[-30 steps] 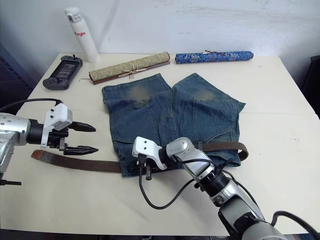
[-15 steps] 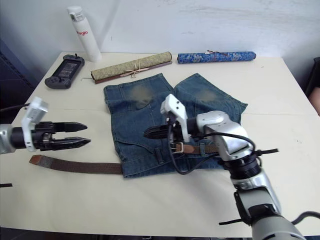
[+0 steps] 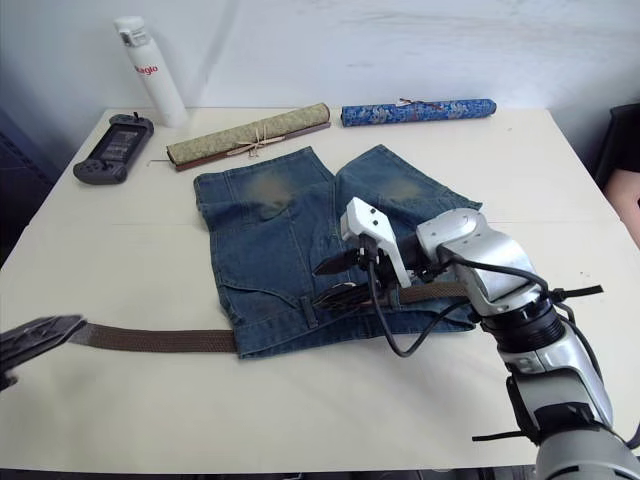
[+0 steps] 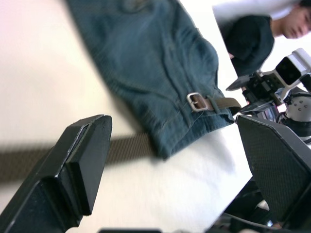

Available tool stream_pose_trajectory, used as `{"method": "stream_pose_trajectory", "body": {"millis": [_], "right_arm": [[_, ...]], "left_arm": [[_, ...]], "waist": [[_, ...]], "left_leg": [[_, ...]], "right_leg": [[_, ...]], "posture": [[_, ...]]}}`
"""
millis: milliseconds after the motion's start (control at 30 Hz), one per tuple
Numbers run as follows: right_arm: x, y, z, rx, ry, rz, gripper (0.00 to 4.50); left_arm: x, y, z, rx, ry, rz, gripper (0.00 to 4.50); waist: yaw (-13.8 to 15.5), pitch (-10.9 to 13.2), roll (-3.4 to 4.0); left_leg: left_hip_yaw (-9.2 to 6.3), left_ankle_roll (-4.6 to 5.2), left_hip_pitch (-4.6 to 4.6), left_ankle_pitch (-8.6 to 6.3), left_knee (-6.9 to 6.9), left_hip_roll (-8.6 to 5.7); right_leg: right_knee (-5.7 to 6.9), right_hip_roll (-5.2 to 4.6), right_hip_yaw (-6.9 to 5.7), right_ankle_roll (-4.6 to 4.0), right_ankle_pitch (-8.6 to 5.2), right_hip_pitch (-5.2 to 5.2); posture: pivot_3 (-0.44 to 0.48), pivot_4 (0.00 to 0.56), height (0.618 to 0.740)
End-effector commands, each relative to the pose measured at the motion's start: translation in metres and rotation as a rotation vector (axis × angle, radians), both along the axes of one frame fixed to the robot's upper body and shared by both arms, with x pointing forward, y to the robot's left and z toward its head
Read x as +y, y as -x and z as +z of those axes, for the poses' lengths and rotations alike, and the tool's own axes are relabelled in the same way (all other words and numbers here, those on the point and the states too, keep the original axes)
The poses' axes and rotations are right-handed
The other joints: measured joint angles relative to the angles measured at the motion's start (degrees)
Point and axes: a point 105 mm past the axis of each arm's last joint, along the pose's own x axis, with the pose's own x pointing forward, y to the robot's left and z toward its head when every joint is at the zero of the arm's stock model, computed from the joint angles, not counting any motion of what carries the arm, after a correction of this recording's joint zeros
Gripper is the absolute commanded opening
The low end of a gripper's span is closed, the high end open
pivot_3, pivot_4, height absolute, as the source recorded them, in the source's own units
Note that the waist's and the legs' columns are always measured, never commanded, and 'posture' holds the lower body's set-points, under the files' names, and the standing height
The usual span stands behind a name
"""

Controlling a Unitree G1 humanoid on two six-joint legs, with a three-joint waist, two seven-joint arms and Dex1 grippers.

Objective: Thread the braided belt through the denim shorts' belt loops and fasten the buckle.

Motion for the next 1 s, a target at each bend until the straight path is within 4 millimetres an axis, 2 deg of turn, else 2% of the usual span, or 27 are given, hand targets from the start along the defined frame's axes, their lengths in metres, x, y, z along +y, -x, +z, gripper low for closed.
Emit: {"method": "stream_pose_trajectory", "body": {"millis": [33,100,200,367,533,667,833,1000], "right_arm": [[0.008,0.000,0.015,-0.062,-0.033,0.066,4.41],[0.011,-0.003,0.015,-0.070,-0.038,0.072,4.41],[0.013,-0.004,0.013,-0.076,-0.036,0.083,4.41],[0.014,-0.005,0.012,-0.094,-0.034,0.078,4.41],[0.011,-0.008,0.016,-0.119,-0.036,0.047,4.41],[0.009,-0.010,0.017,-0.130,-0.035,0.033,4.41],[0.008,-0.013,0.020,-0.149,-0.035,0.011,4.41],[0.007,-0.015,0.023,-0.166,-0.036,-0.009,4.41]], "left_arm": [[0.013,0.018,-0.018,0.071,0.026,0.168,4.50],[0.015,0.025,-0.036,0.129,0.038,0.260,4.50],[0.018,0.023,-0.055,0.175,0.143,0.428,4.50],[-0.002,0.009,-0.079,0.230,0.261,0.541,4.50],[-0.005,-0.005,-0.097,0.276,0.312,0.648,4.50],[-0.013,-0.016,-0.100,0.277,0.343,0.638,4.50],[-0.034,-0.044,-0.100,0.281,0.393,0.609,4.50],[-0.041,-0.060,-0.104,0.314,0.442,0.643,4.50]], "waist": [[0.17,0.01,0.04],[0.01,0.03,0.06],[0.07,-0.04,-0.09],[0.59,-0.02,-0.05],[0.96,-0.03,-0.07],[1.45,0.02,0.06],[2.81,0.03,0.12],[3.16,0.02,0.13]], "left_leg": [[-0.02,-0.01,-0.01,-0.02,0.00,-0.01],[0.03,0.04,0.07,-0.12,-0.02,-0.04],[0.02,0.04,0.05,-0.17,-0.02,-0.03],[0.05,0.08,0.05,-0.24,-0.01,-0.06],[0.07,0.06,0.04,-0.21,0.00,-0.06],[0.07,0.02,0.07,-0.16,0.00,-0.06],[0.04,-0.01,0.10,-0.11,0.05,-0.06],[0.03,0.05,0.09,-0.10,0.07,-0.13]], "right_leg": [[-0.01,-0.03,0.02,0.00,0.00,0.00],[-0.01,-0.05,0.13,0.00,0.00,0.05],[0.01,-0.04,0.13,0.00,0.00,0.01],[-0.01,-0.10,0.18,0.00,0.00,0.01],[-0.02,-0.08,0.15,-0.01,-0.01,0.00],[-0.01,-0.08,0.15,-0.01,-0.01,0.04],[-0.01,-0.09,0.08,-0.01,0.00,0.11],[-0.05,-0.12,0.07,0.03,0.03,0.17]], "posture": [[0.000,0.150,0.686],[0.000,0.150,0.686],[0.000,0.150,0.686],[0.000,0.150,0.686],[0.000,0.150,0.686],[0.000,0.150,0.686],[0.000,0.150,0.686],[0.000,0.150,0.686]]}}
